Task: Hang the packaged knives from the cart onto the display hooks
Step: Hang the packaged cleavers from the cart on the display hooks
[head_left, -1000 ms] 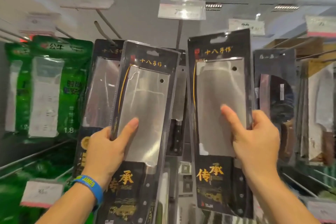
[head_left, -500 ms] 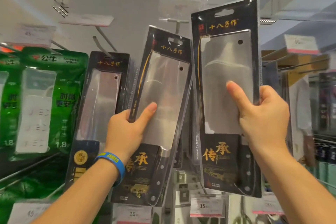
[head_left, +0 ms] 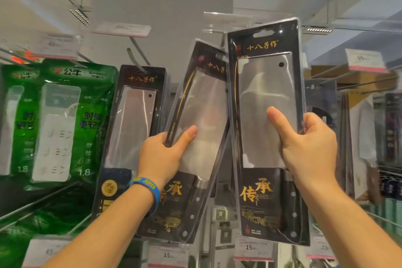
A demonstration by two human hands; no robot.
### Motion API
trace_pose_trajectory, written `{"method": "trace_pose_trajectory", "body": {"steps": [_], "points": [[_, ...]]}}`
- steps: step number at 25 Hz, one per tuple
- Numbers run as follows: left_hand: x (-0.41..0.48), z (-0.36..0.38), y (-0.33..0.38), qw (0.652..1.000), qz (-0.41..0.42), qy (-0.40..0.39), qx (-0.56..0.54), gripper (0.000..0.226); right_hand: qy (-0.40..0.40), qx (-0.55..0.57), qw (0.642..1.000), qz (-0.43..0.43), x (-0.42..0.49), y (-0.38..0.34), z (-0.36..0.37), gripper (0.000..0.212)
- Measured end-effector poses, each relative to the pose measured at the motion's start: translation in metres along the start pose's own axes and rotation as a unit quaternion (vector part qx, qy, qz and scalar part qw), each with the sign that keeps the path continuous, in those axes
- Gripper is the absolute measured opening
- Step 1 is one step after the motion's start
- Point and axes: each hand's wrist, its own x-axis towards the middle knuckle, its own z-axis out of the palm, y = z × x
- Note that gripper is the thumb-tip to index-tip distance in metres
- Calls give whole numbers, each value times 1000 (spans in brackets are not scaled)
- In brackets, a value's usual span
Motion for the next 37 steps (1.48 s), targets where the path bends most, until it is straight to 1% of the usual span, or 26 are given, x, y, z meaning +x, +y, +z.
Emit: {"method": "trace_pose_trajectory", "body": {"steps": [1,3,4,6,8,9,11,14,17,20,22,24,25,26,28,29,31,32,33,35,37], "points": [[-3,-2,-4,1000,-5,-8,17,54,1,3,1000,4,-2,0,0,71],[-9,-6,-16,998,-35,5,49,67,-5,1,1000,13,-5,0,1,77],[-12,-9,-21,997,-43,21,56,70,-8,-4,1000,15,-7,1,1,80],[-11,-12,-20,999,-24,33,36,70,-2,-2,1000,19,-9,6,0,83],[-4,-9,-8,1000,2,25,9,60,11,-1,1000,22,-5,3,0,82],[-1,-6,-1,1000,19,24,6,60,16,1,1000,21,-4,-1,-1,79],[2,-1,8,999,40,24,1,67,23,3,999,24,-4,-8,-5,75],[6,-2,9,999,29,31,1,68,23,-5,1000,21,-9,-11,-10,67],[10,-4,8,1000,26,2,6,69,21,-4,1000,22,-12,-12,-13,63],[5,-2,2,997,37,-31,54,73,23,-16,999,34,-14,-13,-11,67],[1,-1,-5,997,21,-35,67,73,20,-13,999,40,-15,-14,-10,67],[-2,-5,-12,998,-30,-17,51,70,14,-13,999,41,-16,-15,-10,69],[-2,-8,-15,998,-42,-4,41,70,12,-11,999,41,-16,-16,-10,70],[-2,-10,-18,999,-34,8,34,72,13,-8,999,39,-14,-17,-10,68],[2,-10,-12,999,12,21,21,77,19,-2,999,38,-10,-21,-10,64],[6,-8,-6,999,34,21,15,76,20,-2,999,39,-8,-22,-8,64],[13,-3,5,998,53,17,8,63,18,-1,999,39,-6,-24,-6,63],[15,-1,9,999,50,16,9,58,15,1,999,38,-7,-24,-5,63],[17,0,9,999,46,16,7,58,14,2,999,39,-7,-23,-5,63],[15,2,4,1000,24,17,0,70,11,-3,999,38,-8,-21,-6,64],[13,4,1,1000,1,9,-3,73,10,-7,999,41,-8,-18,-7,65]]}}
